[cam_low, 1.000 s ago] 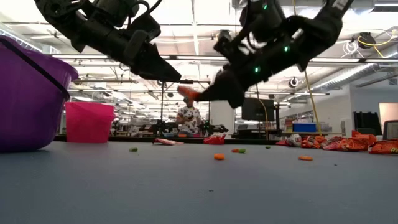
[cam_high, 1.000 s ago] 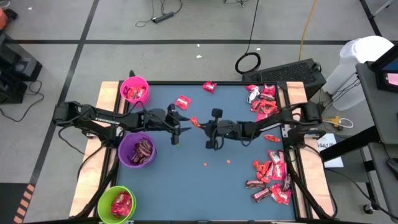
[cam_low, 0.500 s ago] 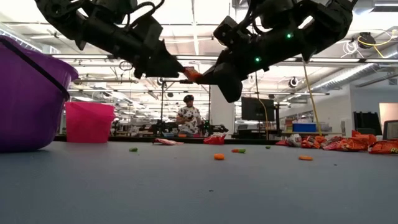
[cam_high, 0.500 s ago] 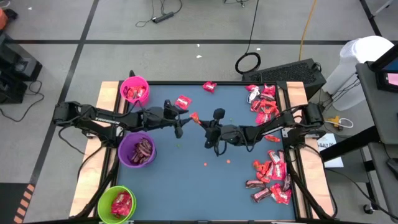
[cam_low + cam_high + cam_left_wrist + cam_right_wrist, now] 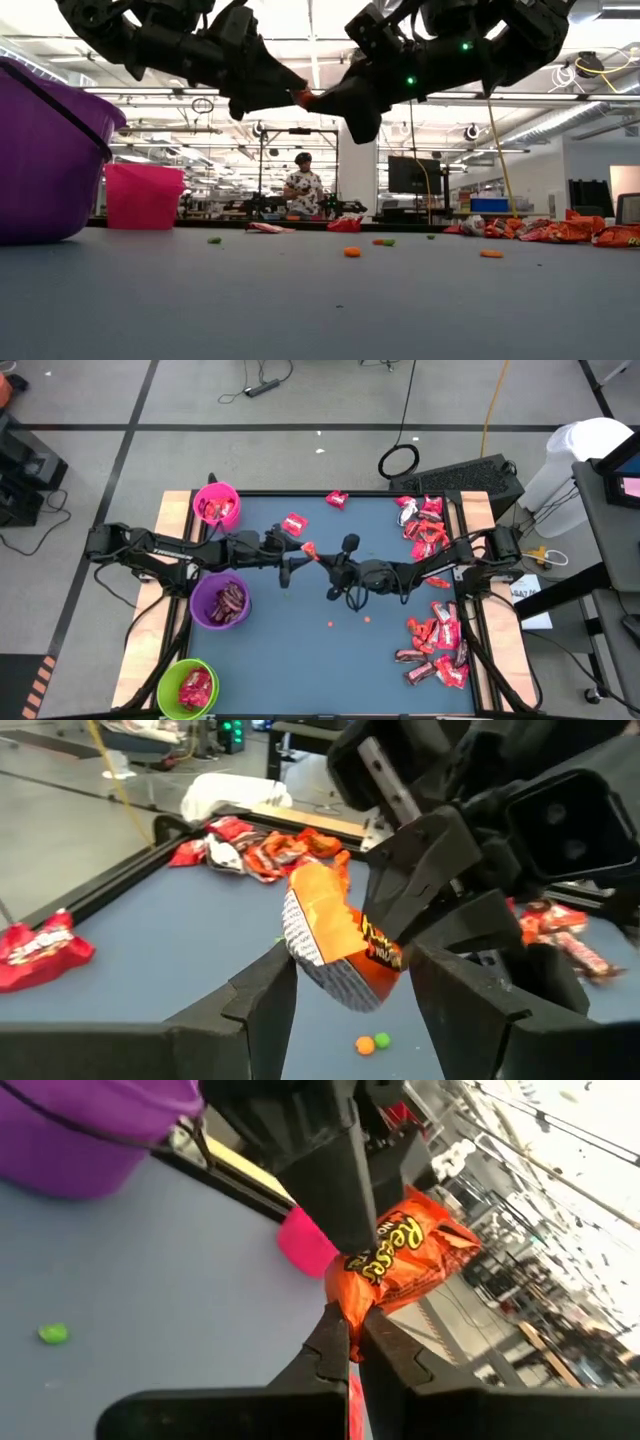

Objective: Organize candy in baskets
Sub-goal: Put the orange chocolate into the pink bucket

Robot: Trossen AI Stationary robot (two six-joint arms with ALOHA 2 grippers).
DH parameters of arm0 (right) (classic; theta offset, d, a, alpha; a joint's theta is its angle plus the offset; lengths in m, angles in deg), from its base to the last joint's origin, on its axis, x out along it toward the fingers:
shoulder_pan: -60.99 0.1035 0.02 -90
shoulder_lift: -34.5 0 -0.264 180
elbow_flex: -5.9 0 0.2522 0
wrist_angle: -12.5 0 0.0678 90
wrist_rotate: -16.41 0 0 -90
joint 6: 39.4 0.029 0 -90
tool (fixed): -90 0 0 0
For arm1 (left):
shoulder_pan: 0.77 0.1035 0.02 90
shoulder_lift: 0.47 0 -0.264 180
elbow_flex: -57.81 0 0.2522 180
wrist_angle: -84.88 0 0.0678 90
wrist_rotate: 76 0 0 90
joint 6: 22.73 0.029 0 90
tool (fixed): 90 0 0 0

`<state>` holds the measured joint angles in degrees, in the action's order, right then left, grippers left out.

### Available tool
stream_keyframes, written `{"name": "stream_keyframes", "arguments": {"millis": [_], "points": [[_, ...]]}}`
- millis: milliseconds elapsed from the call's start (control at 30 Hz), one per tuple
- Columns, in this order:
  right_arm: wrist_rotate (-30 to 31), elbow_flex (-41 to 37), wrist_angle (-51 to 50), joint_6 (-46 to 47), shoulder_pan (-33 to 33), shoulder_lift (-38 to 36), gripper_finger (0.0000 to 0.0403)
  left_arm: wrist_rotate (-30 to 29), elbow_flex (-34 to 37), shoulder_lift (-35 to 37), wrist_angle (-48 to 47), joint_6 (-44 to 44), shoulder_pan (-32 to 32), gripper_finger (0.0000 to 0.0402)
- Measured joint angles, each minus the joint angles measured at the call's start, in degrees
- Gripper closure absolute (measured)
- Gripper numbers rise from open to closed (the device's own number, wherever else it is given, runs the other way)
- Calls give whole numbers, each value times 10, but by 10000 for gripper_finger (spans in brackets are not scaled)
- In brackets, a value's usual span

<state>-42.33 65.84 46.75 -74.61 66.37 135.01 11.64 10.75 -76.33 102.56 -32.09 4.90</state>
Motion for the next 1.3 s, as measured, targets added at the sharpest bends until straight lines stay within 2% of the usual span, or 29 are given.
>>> {"name": "stream_keyframes", "arguments": {"millis": [167,367,500,600,700,833,1000,1133,1300], "points": [[-18,0,15,13,1,0,401,10,0,0,3,2,-1,218],[-20,0,15,61,-2,0,394,10,0,0,7,23,-1,295],[-23,0,15,100,-5,0,365,8,0,0,7,29,-1,328],[-22,0,15,111,-1,0,330,7,0,0,6,47,-1,331],[5,0,-9,108,18,-15,295,-12,-2,15,-22,59,0,326],[19,1,-96,111,38,-64,264,-67,-35,62,-166,78,8,324],[16,0,-231,172,32,-105,249,-130,-100,118,-356,83,21,323],[16,0,-284,232,12,-103,248,-187,-158,142,-516,82,41,322],[14,0,-323,292,-15,-75,248,-198,-198,155,-656,83,84,322]]}}
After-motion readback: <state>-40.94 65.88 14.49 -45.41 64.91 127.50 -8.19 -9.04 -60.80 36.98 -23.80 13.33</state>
